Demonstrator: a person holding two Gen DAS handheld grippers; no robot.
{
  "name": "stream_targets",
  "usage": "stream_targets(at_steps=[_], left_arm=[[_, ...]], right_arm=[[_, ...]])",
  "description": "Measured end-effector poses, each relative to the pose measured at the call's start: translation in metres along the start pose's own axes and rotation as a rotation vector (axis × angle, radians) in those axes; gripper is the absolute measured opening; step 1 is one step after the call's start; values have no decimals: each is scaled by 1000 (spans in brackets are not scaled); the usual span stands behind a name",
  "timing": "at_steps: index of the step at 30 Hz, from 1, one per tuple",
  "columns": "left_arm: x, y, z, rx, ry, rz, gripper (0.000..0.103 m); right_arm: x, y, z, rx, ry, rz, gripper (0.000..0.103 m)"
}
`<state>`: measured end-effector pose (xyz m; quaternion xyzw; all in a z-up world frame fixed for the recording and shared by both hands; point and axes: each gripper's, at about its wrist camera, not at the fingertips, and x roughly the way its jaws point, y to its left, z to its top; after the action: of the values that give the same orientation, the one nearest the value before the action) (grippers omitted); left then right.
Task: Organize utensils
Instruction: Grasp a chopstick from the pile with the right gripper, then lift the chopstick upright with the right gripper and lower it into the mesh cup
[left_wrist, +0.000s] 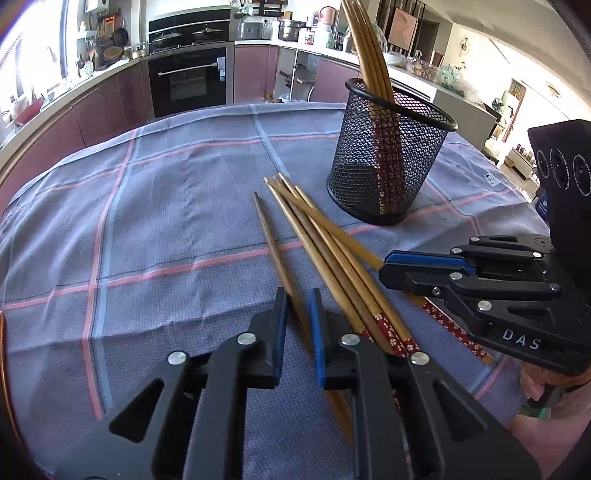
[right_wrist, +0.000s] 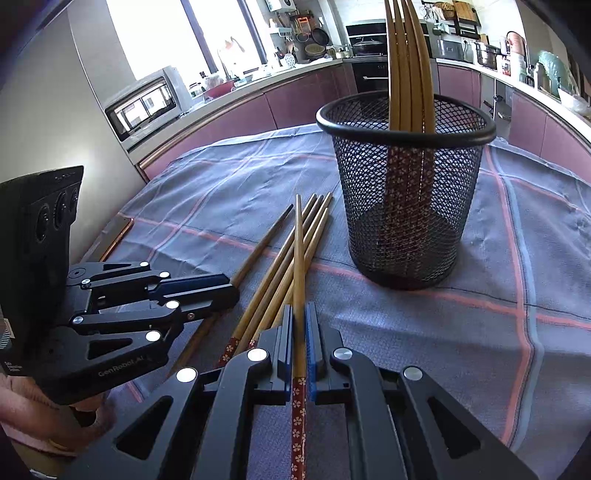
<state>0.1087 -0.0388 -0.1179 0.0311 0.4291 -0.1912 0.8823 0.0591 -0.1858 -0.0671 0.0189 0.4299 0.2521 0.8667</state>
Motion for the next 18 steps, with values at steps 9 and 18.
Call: stream_targets(at_steps=[9,18], left_arm=[[1,-1,5,-29,-13,19,9],[-16,4,8,-44,-47,-10,8]], right_arm=[[12,3,8,-21,16,-14,7],[1,4,9,-35,-17,7,6]])
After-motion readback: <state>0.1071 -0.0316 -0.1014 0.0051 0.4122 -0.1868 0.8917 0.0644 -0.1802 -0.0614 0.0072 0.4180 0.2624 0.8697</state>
